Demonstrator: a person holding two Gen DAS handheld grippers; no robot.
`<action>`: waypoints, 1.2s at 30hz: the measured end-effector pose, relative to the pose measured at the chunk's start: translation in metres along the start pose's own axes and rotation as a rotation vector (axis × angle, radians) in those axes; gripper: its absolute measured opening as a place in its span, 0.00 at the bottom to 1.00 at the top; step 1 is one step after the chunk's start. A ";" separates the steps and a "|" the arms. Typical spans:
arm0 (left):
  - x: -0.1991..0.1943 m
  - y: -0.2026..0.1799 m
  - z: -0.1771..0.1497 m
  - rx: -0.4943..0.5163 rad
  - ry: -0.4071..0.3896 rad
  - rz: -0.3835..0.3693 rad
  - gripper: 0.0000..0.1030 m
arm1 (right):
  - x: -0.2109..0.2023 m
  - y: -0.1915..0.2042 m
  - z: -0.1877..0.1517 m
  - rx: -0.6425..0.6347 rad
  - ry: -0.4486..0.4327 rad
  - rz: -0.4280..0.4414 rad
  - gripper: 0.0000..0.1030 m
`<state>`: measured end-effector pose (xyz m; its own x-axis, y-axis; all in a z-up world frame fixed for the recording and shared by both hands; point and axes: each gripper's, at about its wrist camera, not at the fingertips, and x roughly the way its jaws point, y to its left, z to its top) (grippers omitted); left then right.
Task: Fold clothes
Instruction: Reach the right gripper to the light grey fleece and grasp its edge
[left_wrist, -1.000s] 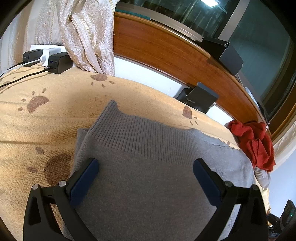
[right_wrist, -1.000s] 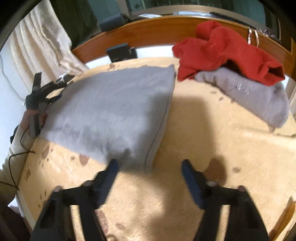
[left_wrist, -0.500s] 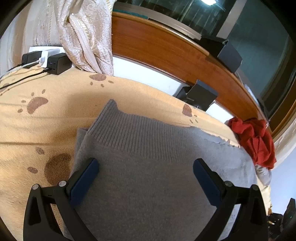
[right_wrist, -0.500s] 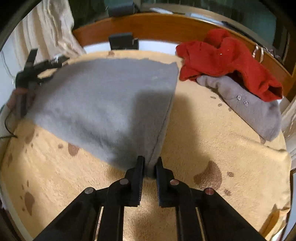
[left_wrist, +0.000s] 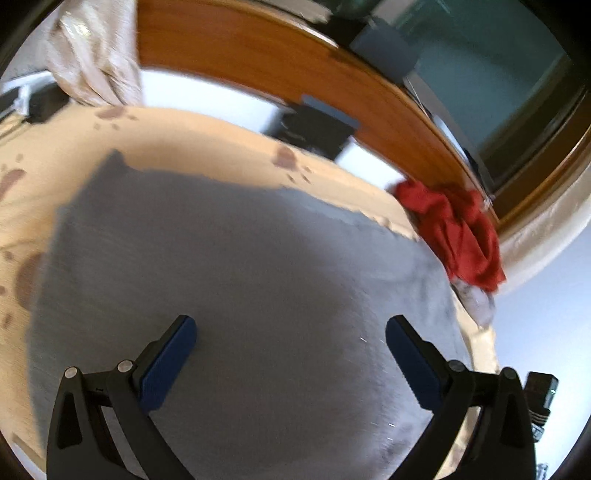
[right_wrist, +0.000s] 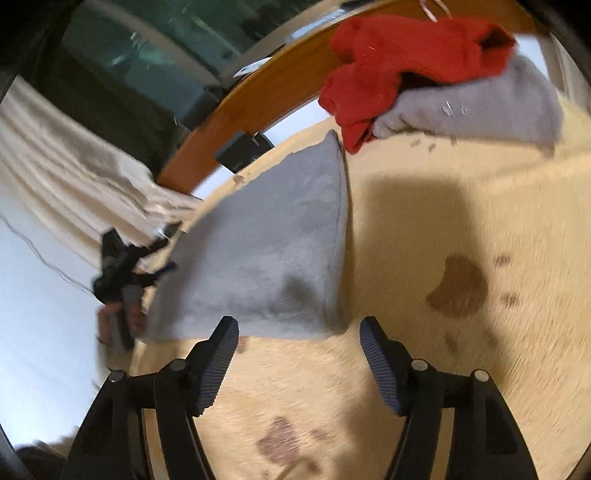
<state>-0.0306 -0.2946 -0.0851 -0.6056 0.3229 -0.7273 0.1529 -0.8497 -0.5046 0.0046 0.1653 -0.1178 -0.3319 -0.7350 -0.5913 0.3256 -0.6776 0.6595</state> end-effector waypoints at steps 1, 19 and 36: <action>0.003 -0.004 -0.001 -0.006 0.017 -0.011 1.00 | -0.001 -0.002 -0.001 0.038 0.005 0.034 0.68; 0.005 -0.008 -0.006 -0.015 0.018 -0.053 1.00 | 0.028 0.002 0.005 0.326 -0.121 -0.042 0.69; 0.005 -0.007 -0.006 -0.024 0.015 -0.057 1.00 | 0.031 0.013 -0.013 0.350 -0.308 -0.140 0.53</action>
<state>-0.0296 -0.2845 -0.0877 -0.6018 0.3770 -0.7040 0.1373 -0.8196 -0.5562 0.0099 0.1329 -0.1334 -0.6151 -0.5593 -0.5557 -0.0409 -0.6812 0.7310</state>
